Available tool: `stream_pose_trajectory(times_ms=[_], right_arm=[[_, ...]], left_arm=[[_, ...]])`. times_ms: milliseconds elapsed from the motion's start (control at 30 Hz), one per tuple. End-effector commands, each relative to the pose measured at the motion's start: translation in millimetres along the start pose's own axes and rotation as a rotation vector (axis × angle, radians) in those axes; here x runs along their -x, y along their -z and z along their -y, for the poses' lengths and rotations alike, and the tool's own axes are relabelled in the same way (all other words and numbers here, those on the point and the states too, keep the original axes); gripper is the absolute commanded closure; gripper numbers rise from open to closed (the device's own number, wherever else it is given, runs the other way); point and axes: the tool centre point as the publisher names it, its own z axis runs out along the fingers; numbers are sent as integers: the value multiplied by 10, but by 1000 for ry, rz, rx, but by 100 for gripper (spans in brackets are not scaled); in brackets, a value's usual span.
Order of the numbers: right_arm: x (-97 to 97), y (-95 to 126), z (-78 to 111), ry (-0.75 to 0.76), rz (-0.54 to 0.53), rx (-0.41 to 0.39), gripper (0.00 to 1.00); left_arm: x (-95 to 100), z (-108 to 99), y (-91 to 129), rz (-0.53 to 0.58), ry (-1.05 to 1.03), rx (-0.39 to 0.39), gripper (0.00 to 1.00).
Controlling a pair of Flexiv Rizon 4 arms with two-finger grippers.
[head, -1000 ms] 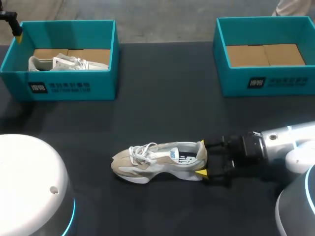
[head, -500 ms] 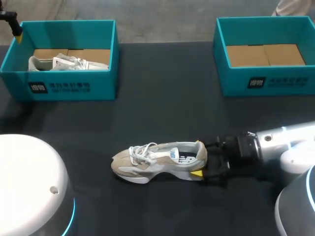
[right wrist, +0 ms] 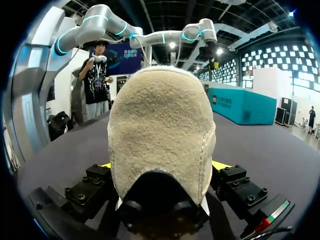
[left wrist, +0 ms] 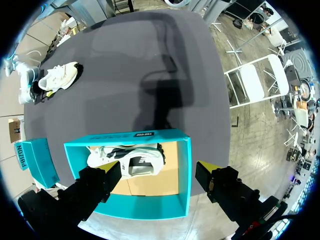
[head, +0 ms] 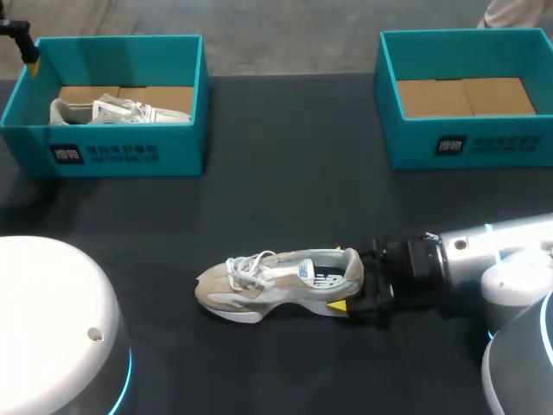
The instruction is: Take the shoe out of the shoebox, open the shoe tongue, remove and reinsert the insole, then place the shoe into the shoebox
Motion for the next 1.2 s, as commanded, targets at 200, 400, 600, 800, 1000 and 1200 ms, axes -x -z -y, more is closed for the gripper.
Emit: stream_pose_trajectory(times_ms=[200,400,600,800,1000,1200], right_arm=[[-26,-2,21,1,15,-2,0],[-21,-4,29,5,12,0,5],[-14,-32,29,19,6,1,100],[-18,-50,24,24,3,6,100],[-18,-50,24,24,3,6,100],[-18,-50,24,24,3,6,100]], left_arm=[[3,12,6,-3,0,1,0],[3,12,6,-3,0,1,0],[3,12,6,-3,0,1,0],[3,12,6,-3,0,1,0],[3,12,6,-3,0,1,0],[79,160,0,11,82,-29,0]])
